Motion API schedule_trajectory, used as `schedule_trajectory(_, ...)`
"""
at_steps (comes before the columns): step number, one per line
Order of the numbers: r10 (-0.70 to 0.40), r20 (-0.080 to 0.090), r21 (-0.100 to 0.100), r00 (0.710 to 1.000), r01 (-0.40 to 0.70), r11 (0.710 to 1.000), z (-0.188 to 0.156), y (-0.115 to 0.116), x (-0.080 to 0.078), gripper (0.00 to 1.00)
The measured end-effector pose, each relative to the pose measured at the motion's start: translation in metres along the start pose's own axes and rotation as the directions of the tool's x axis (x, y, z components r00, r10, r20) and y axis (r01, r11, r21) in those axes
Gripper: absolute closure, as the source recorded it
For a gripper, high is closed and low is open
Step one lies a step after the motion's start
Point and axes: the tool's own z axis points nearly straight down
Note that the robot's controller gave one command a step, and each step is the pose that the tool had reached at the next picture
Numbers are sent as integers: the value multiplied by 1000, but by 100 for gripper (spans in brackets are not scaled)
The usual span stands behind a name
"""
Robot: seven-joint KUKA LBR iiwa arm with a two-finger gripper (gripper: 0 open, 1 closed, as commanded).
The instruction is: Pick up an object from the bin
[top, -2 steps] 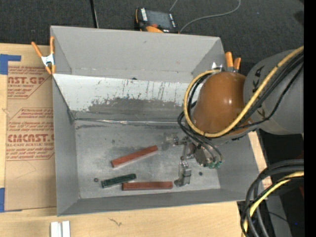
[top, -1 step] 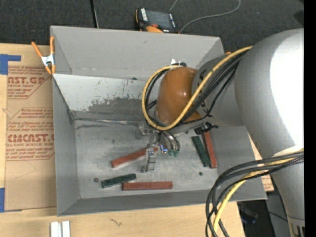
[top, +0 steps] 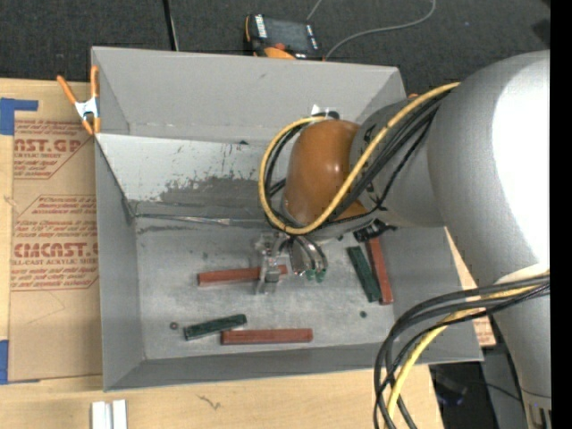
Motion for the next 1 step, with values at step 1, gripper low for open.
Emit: schedule_trajectory(1,46,8,-1,999,-46,999,-148,-11,13,100)
